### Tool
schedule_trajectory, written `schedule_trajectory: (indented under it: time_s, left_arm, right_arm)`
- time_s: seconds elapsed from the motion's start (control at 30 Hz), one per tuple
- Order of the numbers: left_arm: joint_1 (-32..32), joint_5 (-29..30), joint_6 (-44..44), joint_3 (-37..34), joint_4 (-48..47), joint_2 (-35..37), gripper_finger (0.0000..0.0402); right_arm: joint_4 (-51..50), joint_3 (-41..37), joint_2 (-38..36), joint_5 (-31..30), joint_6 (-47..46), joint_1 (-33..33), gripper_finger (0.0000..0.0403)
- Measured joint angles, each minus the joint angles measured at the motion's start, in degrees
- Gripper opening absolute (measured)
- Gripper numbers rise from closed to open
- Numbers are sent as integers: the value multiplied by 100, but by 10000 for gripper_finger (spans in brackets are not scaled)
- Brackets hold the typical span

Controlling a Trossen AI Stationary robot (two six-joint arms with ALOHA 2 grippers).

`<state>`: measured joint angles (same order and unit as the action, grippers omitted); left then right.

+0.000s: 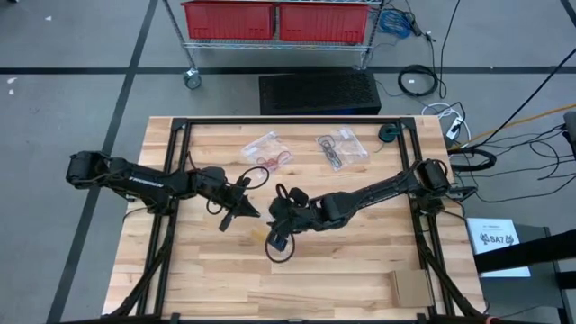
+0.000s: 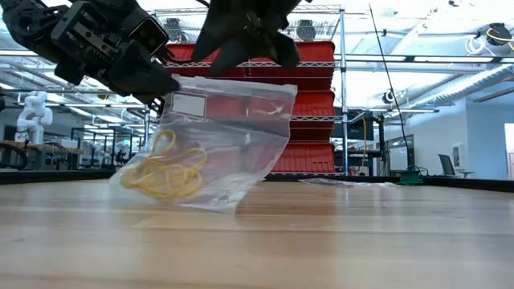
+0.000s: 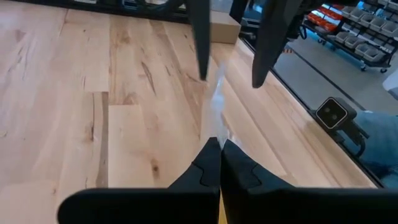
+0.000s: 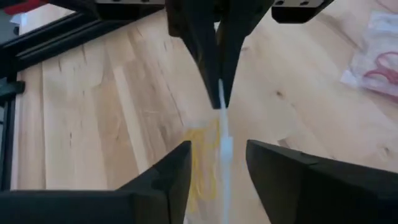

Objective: Sort rubber bands
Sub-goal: Close the zip bag

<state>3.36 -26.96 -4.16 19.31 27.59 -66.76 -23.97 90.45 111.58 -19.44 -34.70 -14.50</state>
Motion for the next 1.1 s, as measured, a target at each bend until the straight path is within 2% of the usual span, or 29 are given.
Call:
schedule_trajectory:
  time_s: [0.17, 0.4, 0.57, 0.67, 0.87, 1.1]
  left_arm:
    - [0, 2, 0, 0, 10, 0, 0]
    - [0, 2, 1, 0, 43, -2, 0]
    - [0, 2, 2, 2, 42, -2, 0]
    - [2, 2, 2, 2, 29, -4, 0]
    - [0, 21, 2, 2, 22, -9, 0]
    - [28, 96, 4, 4, 26, -9, 0]
  right_arm:
    - [17, 0, 16, 49, 38, 112, 152]
    - [152, 8, 115, 338, 105, 172, 125]
    - [135, 2, 233, 313, 129, 207, 111]
    - [137, 9, 235, 289, 142, 207, 89]
    - [-33, 9, 243, 273, 155, 203, 12]
    - [-255, 13, 243, 177, 110, 98, 11]
